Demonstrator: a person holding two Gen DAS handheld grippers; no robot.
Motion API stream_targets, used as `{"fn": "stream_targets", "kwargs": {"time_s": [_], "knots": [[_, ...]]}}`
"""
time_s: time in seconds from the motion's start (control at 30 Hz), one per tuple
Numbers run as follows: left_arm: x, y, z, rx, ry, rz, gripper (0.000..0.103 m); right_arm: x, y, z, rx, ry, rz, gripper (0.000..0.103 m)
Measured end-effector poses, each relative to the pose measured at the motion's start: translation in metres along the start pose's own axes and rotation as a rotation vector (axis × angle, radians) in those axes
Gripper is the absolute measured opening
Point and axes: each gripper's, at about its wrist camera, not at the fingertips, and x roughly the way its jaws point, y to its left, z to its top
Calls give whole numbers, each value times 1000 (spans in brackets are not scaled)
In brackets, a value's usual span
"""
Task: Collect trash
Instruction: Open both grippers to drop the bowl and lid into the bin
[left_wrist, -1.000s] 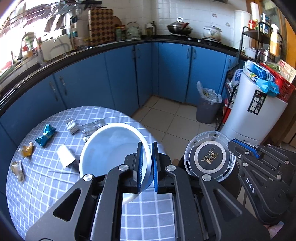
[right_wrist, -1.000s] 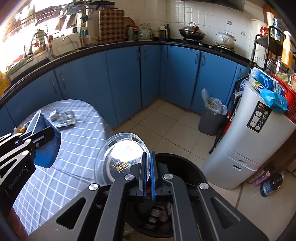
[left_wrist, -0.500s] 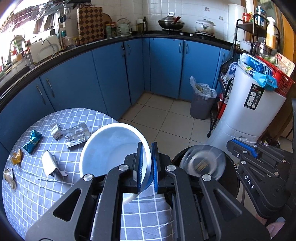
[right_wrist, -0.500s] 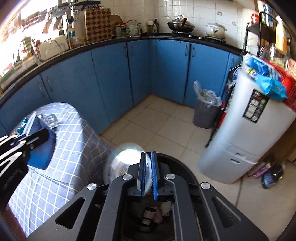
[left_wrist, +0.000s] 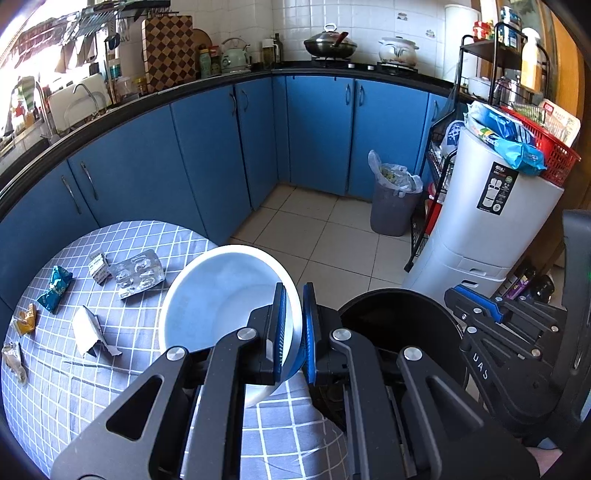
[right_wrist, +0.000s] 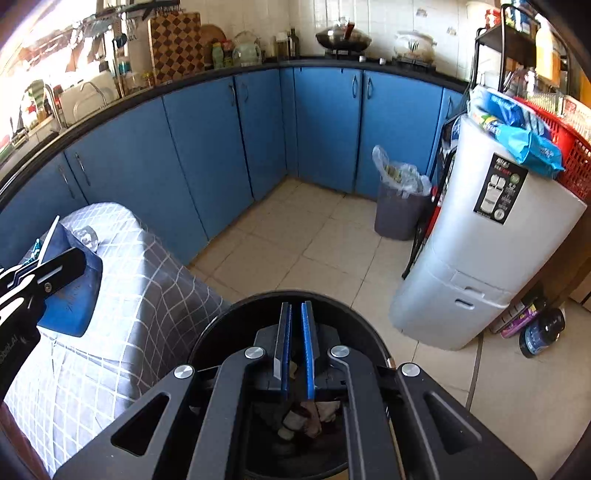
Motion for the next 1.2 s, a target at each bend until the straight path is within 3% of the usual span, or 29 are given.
{"fn": "stream_targets", "kwargs": {"time_s": [0.27,0.37,0.83,1.07,1.2], "knots": [[3,-19,1,31,-6,-14,10,0,-9,-9,-12,27,-18,8],[6,-25,1,37,4,-22,10,-11,-14,-13,-10,-29,-39,87],[13,-53,5,69,26,-65,10,-22,-30,-19,-18,-24,-106,87],[10,-62,15,89,-3,-47,12,-26,-41,-23,8,-21,-124,87],[13,-61,18,88,26,-47,12,-26,-42,-26,12,-18,-120,87]]}}
